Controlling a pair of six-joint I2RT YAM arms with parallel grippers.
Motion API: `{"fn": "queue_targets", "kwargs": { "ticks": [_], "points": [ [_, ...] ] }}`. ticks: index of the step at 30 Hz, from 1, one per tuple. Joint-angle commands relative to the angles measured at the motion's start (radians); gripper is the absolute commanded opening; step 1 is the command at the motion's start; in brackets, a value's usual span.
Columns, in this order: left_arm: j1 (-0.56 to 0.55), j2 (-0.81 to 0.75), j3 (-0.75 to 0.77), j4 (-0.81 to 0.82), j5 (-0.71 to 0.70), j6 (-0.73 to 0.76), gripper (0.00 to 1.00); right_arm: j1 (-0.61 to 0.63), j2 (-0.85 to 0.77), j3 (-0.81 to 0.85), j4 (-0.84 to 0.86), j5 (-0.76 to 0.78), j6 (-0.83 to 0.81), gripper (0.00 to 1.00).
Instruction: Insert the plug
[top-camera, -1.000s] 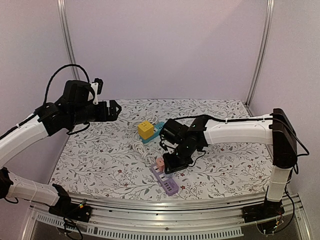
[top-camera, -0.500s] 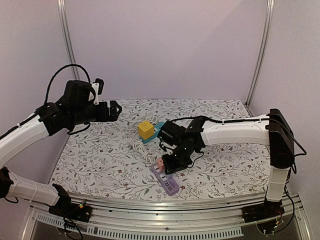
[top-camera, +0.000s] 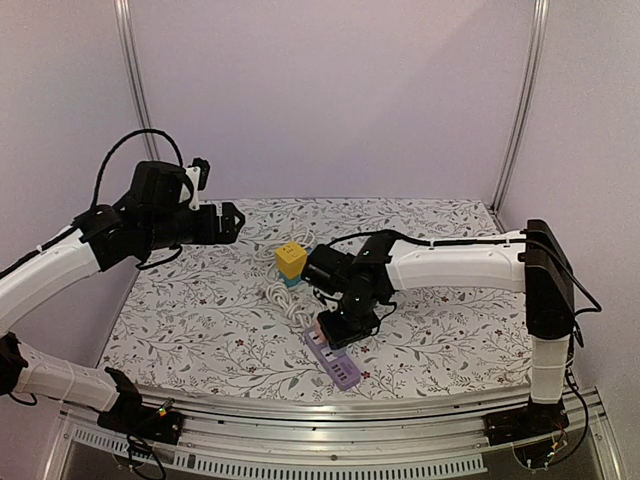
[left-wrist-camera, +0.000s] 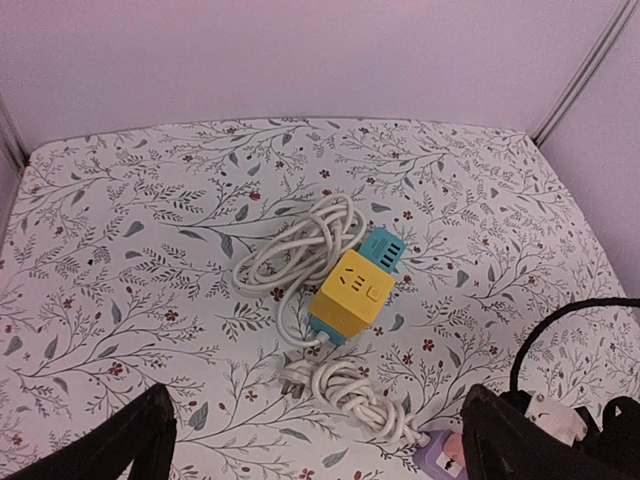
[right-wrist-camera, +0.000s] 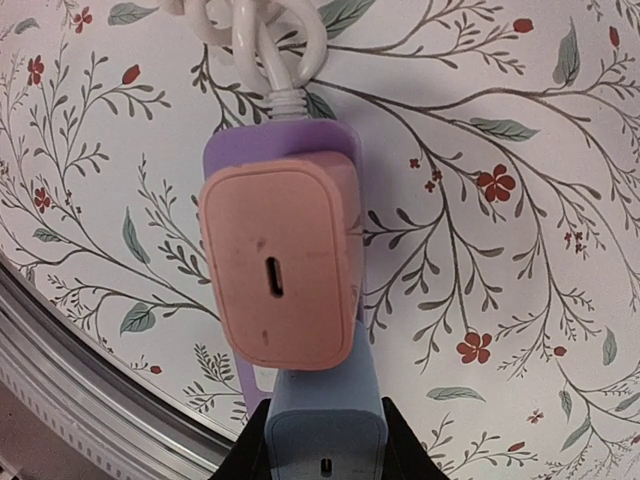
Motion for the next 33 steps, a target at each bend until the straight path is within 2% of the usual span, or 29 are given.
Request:
{"fn": "queue_targets", "kwargs": {
  "ticks": [1, 23, 33],
  "points": [
    [0.004, 0.013, 0.000, 0.010, 0.003, 0.019, 0.99, 0.011, 0.065, 0.012, -0.069, 0.060, -0.003, 0.00],
    [0.004, 0.060, 0.034, 0.011, 0.003, 0.047, 0.99, 0.012, 0.146, -0.033, -0.054, 0.063, 0.005, 0.00],
    [0.004, 0.068, 0.042, 0.003, -0.006, 0.054, 1.00, 0.021, 0.203, 0.002, -0.115, 0.102, 0.020, 0.00]
  ]
}}
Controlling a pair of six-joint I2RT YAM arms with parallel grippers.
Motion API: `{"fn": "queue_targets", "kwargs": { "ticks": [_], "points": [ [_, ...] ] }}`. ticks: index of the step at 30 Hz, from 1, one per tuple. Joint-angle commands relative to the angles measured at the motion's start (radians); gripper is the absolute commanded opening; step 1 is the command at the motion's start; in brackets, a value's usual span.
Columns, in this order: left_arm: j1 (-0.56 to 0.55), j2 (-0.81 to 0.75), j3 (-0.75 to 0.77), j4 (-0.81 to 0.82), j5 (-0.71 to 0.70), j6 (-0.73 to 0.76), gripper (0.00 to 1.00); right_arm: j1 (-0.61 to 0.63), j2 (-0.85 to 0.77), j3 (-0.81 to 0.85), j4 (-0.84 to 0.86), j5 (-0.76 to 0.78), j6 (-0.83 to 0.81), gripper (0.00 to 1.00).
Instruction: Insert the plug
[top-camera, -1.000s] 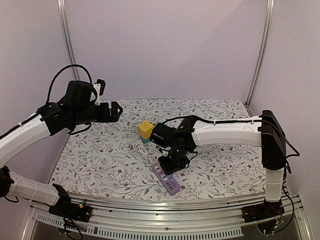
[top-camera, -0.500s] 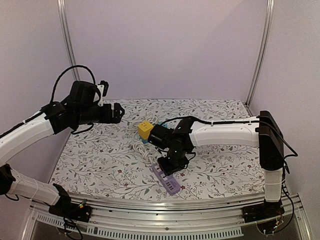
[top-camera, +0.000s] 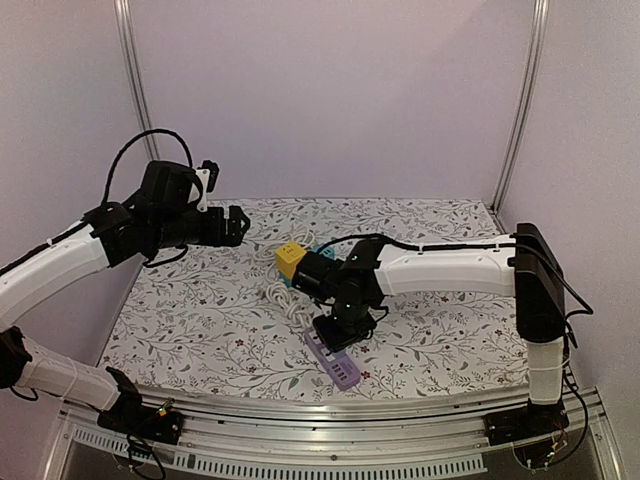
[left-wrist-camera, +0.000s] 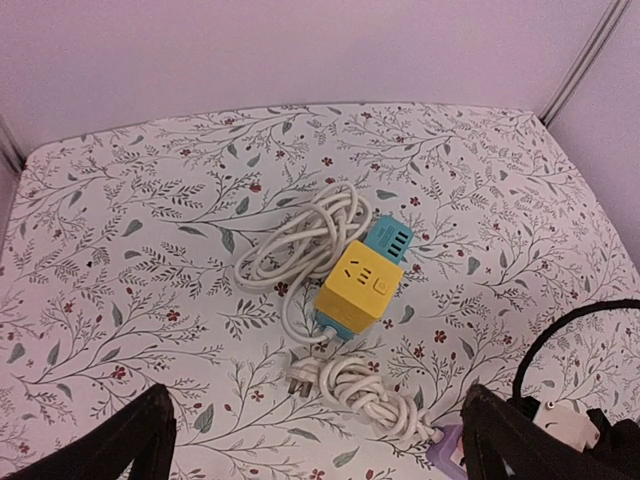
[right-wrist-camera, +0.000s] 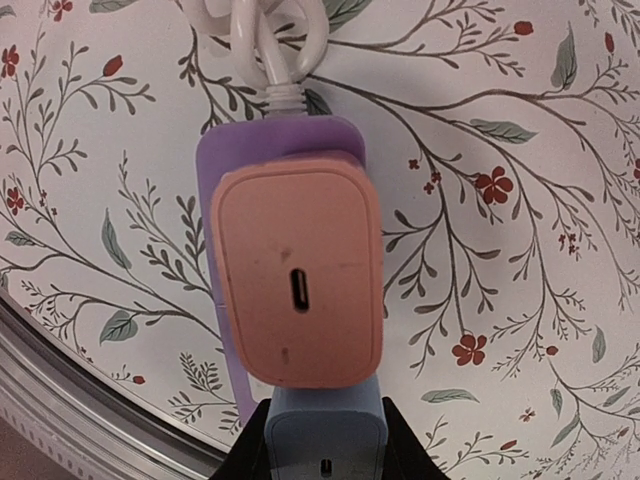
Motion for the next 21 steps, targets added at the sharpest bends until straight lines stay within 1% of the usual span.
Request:
{"fn": "queue_targets", "kwargs": {
  "ticks": [1, 3, 6, 8, 10, 13, 18, 21],
  "points": [
    [0.004, 0.015, 0.031, -0.002, -0.013, 0.013, 1.00, -0.002, 0.139, -0.043, -0.072, 0.044, 0.019, 0.00],
    [0.004, 0.021, 0.039, -0.011, -0.016, 0.012, 1.00, -0.001, 0.127, -0.014, -0.081, 0.055, 0.015, 0.04],
    [0.004, 0.028, 0.055, -0.028, -0.019, 0.012, 0.99, -0.002, 0.097, 0.047, -0.090, 0.070, 0.004, 0.18],
    [0.004, 0.031, 0.063, -0.035, -0.020, 0.016, 0.99, -0.002, 0.081, 0.102, -0.097, 0.077, -0.010, 0.25],
    [0.004, 0.033, 0.069, -0.039, -0.020, 0.019, 0.99, -0.001, 0.071, 0.162, -0.110, 0.083, -0.021, 0.36],
    [0.004, 0.034, 0.075, -0.042, -0.017, 0.025, 0.99, -0.002, 0.064, 0.251, -0.128, 0.095, -0.026, 0.44],
    [0.004, 0.034, 0.081, -0.048, -0.014, 0.030, 1.00, -0.001, 0.038, 0.327, -0.147, 0.123, -0.018, 0.63],
    [0.004, 0.035, 0.085, -0.059, -0.021, 0.026, 1.00, -0.003, 0.026, 0.367, -0.171, 0.151, -0.009, 0.70]
  ]
}}
